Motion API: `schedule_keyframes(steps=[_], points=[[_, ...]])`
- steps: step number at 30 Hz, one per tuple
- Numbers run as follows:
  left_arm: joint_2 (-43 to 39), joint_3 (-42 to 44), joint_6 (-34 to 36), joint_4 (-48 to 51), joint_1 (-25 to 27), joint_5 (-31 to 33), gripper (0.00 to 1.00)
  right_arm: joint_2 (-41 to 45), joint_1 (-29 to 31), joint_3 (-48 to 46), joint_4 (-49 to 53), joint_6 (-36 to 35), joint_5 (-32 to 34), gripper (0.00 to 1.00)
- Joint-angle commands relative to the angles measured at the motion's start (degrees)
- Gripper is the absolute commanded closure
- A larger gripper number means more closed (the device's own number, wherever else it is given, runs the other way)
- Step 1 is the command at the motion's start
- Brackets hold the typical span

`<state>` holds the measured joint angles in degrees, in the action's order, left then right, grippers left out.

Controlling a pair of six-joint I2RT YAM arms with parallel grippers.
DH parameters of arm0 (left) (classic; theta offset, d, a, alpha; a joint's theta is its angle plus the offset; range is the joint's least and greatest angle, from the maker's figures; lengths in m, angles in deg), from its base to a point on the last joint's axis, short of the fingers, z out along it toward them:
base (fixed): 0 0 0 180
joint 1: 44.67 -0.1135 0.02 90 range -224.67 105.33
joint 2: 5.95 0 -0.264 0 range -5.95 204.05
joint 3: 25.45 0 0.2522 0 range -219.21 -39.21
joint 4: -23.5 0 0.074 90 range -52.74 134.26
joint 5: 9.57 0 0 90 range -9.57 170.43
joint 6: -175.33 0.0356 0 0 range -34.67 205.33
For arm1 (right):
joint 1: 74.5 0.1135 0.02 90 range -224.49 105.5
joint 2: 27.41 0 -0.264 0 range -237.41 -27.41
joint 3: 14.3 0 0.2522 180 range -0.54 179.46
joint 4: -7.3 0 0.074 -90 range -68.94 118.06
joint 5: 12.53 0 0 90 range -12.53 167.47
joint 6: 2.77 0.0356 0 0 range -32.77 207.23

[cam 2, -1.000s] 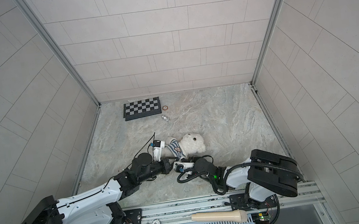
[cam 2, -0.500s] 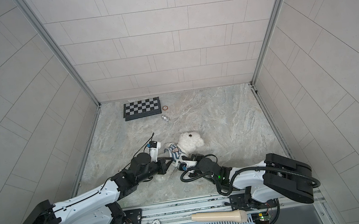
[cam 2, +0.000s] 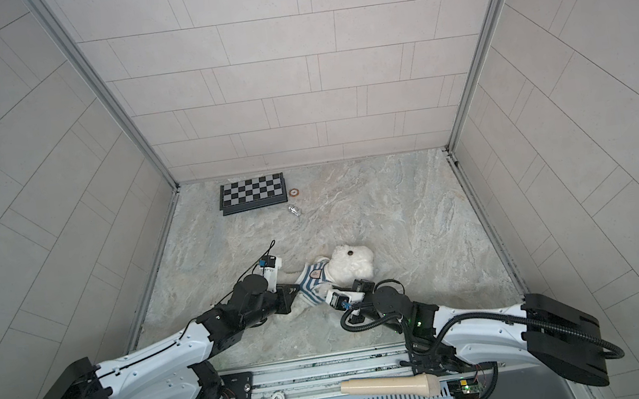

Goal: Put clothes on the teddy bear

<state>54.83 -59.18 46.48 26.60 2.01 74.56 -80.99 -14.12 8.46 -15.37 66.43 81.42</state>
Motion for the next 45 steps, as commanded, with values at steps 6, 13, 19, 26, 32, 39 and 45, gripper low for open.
schedule_keyframes(steps=[6,13,19,26,32,39,45], points=[[3.24,1.50,0.20,-2.85,0.13,-1.97,1.00,1.89,-0.09,0.18,5.26,3.37,-0.94,0.96],[8.74,3.42,-4.81,-12.62,2.67,-4.53,1.00,4.76,0.10,-0.05,9.15,3.77,-3.40,0.80],[10.94,3.88,-6.65,-17.03,3.17,-5.55,1.00,9.59,1.00,-0.08,15.13,3.17,-3.95,0.69],[10.69,3.91,-7.20,-17.31,3.32,-5.91,1.00,11.94,3.67,0.95,20.59,1.49,-0.59,0.49],[10.51,3.44,-7.38,-17.21,3.43,-5.92,1.00,5.80,4.81,2.79,18.38,-0.74,1.96,0.54],[10.16,3.27,-7.38,-16.60,3.80,-5.73,1.00,0.67,5.44,4.03,13.40,-1.79,2.96,0.62],[9.96,3.04,-7.46,-16.59,3.93,-5.71,1.00,-3.07,5.97,4.72,11.30,-1.92,4.21,0.64]])
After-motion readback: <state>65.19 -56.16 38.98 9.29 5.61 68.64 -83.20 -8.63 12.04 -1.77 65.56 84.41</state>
